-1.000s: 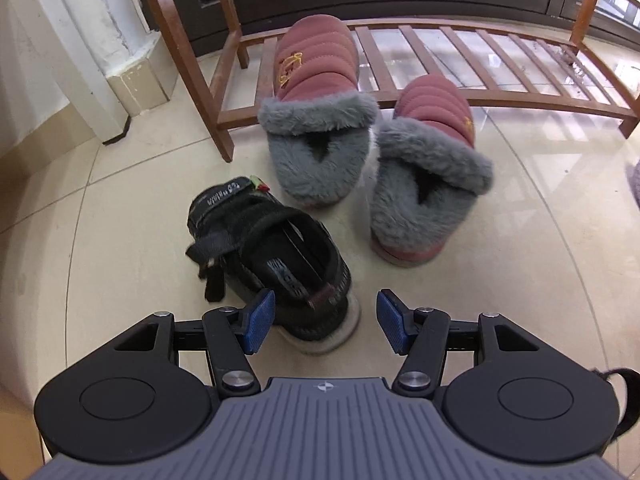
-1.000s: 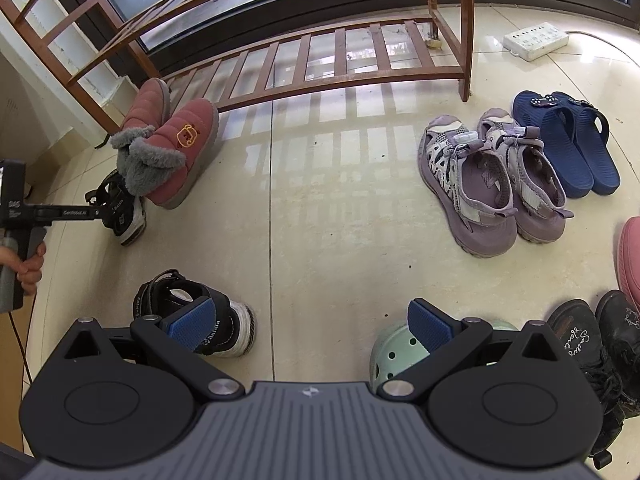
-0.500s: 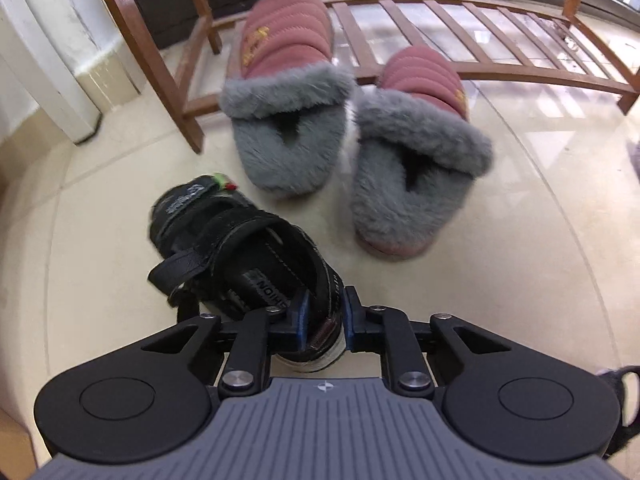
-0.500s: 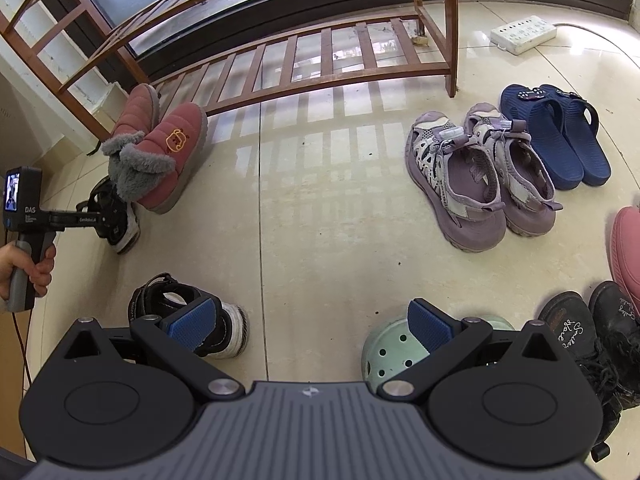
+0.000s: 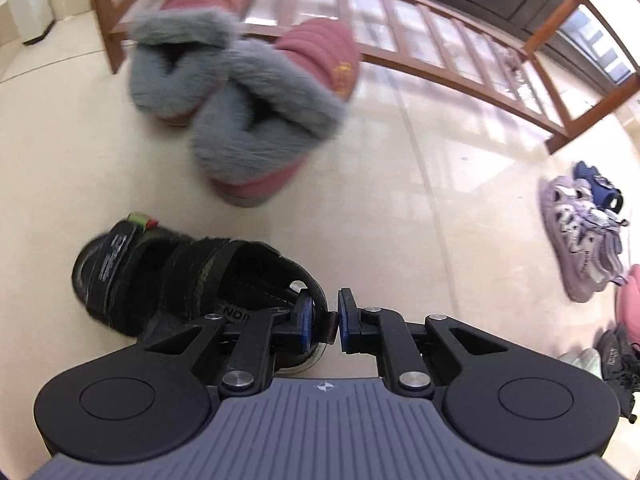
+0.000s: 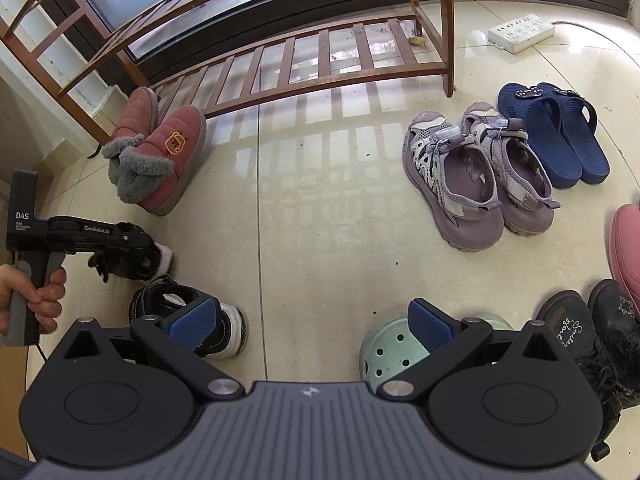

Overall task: Organize scattered shoes
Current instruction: 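Grasp the second black velcro sandal with the left gripper, then set the second sandal beside the first and open the left gripper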

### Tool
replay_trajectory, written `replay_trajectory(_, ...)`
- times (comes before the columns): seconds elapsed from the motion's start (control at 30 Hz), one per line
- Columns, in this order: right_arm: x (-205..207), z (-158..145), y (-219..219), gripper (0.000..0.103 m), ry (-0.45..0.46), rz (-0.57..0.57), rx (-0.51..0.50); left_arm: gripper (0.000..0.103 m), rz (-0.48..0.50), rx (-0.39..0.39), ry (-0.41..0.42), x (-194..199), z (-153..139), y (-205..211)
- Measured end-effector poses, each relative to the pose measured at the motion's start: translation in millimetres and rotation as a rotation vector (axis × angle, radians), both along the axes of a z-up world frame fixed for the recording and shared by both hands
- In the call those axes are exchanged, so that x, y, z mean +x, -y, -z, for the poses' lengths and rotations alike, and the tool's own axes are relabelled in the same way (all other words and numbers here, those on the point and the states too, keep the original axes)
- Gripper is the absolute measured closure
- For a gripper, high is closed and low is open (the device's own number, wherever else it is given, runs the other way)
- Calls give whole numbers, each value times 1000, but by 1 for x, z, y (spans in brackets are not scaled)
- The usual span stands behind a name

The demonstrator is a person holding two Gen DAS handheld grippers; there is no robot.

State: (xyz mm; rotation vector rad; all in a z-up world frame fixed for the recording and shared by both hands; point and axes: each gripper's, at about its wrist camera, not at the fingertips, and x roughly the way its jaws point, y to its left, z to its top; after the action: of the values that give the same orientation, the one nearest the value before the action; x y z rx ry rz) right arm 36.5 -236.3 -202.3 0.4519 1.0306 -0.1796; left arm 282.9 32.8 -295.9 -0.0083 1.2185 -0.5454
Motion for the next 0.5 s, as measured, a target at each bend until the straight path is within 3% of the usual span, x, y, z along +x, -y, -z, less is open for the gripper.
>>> replay_trajectory(0.5,-3,2,2,0,5,-7,12,88,68,-105,-93,-31,1,71)
